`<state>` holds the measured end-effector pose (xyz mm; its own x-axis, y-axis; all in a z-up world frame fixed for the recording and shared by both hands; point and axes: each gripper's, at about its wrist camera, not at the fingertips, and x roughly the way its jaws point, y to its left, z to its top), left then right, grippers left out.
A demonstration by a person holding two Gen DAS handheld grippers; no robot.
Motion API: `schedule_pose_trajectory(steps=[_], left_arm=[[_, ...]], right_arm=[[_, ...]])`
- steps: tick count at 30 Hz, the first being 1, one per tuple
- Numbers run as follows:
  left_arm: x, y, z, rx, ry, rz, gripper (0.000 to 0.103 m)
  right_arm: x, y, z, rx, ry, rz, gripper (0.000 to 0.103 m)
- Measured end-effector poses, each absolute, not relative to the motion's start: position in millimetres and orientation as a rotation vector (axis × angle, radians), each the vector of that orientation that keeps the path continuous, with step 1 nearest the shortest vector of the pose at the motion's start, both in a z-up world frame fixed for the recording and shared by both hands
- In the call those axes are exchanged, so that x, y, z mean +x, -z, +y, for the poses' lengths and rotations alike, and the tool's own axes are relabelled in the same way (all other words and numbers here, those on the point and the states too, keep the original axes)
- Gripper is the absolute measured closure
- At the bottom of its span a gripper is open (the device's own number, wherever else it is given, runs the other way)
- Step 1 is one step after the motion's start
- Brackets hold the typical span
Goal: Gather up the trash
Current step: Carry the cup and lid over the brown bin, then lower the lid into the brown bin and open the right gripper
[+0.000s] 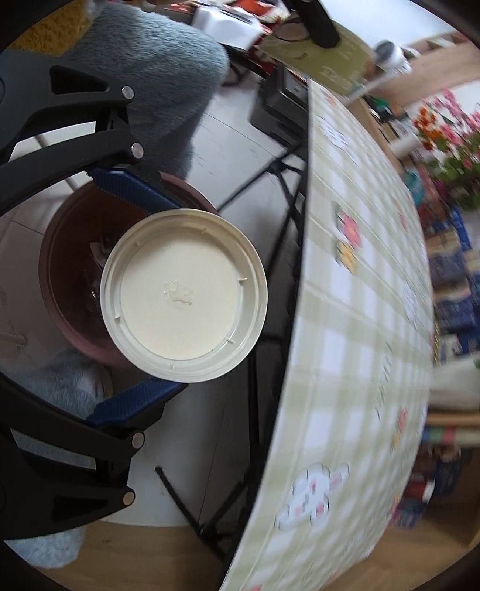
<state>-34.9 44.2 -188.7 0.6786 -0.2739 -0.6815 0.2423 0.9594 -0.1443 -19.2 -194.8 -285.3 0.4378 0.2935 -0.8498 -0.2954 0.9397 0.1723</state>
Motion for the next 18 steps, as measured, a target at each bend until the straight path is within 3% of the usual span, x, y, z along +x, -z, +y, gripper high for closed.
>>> schedule_pose_trajectory(steps=[18], left_arm=[[-35, 208, 51, -0.078, 0.275, 0.819, 0.029]], right_arm=[[-2, 353, -150, -0.104, -0.449, 1.237, 0.017]])
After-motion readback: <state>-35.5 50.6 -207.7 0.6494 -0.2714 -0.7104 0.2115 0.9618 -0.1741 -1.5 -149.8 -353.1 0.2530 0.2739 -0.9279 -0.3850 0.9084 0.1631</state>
